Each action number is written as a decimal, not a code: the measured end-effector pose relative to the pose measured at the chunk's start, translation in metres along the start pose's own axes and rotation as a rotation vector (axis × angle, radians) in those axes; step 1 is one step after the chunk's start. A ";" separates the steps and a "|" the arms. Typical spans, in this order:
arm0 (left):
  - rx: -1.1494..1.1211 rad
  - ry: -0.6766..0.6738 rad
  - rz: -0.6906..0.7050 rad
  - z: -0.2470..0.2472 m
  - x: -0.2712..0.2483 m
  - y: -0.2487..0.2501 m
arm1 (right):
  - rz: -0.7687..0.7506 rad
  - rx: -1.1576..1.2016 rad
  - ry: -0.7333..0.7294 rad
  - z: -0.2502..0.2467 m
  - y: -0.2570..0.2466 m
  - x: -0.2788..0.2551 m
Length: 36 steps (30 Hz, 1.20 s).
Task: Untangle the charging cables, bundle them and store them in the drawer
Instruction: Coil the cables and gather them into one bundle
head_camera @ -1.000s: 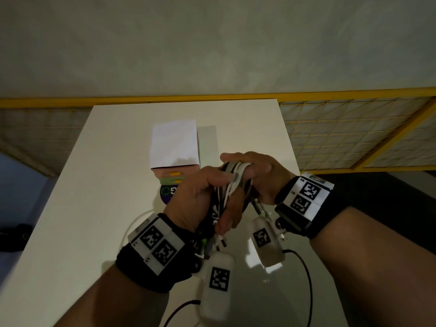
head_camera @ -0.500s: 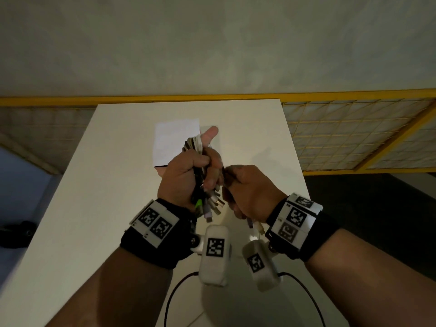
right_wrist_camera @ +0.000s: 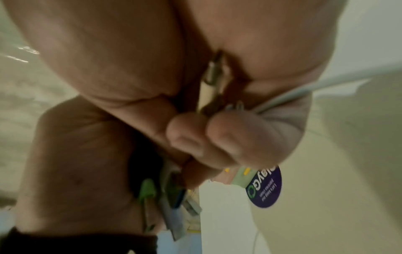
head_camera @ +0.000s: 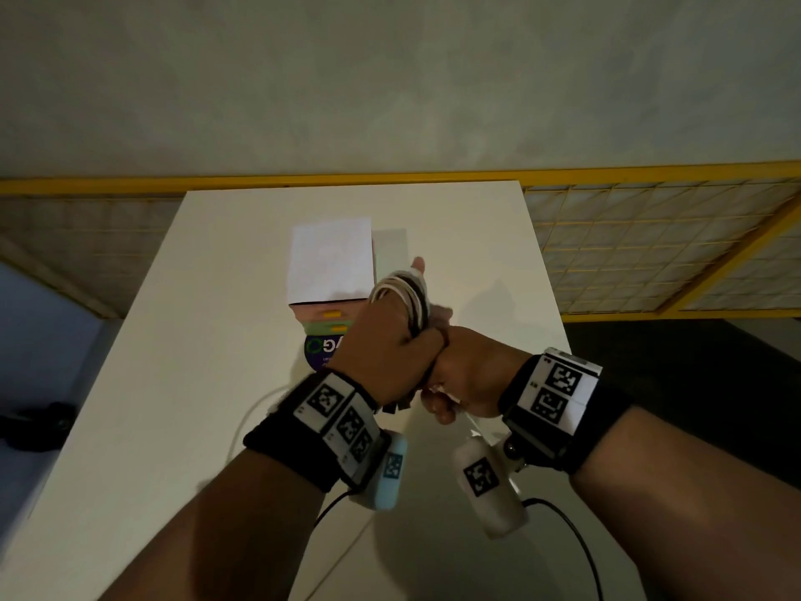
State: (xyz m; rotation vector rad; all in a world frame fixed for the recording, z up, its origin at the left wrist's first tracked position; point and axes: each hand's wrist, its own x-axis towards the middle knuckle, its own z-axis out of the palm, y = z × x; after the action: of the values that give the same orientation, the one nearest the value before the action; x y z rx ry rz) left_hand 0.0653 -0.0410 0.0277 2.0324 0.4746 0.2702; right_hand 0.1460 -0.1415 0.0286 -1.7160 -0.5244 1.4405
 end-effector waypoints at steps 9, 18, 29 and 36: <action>0.299 -0.146 0.187 0.007 -0.006 -0.033 | 0.141 -0.001 -0.174 -0.017 0.008 0.006; 0.076 -0.255 -0.162 -0.015 -0.013 -0.028 | -0.185 -0.202 -0.001 -0.052 -0.022 -0.005; -0.800 -0.331 -0.129 -0.005 -0.025 -0.003 | -0.455 -0.015 0.310 -0.046 -0.023 0.002; -1.049 -0.326 -0.126 -0.006 -0.018 -0.006 | -0.464 0.191 0.345 -0.029 -0.004 0.009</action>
State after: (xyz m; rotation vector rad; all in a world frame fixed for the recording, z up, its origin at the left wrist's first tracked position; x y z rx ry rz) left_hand 0.0455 -0.0410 0.0255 0.9855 0.1762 0.0690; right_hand 0.1764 -0.1418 0.0268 -1.5197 -0.5316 0.8189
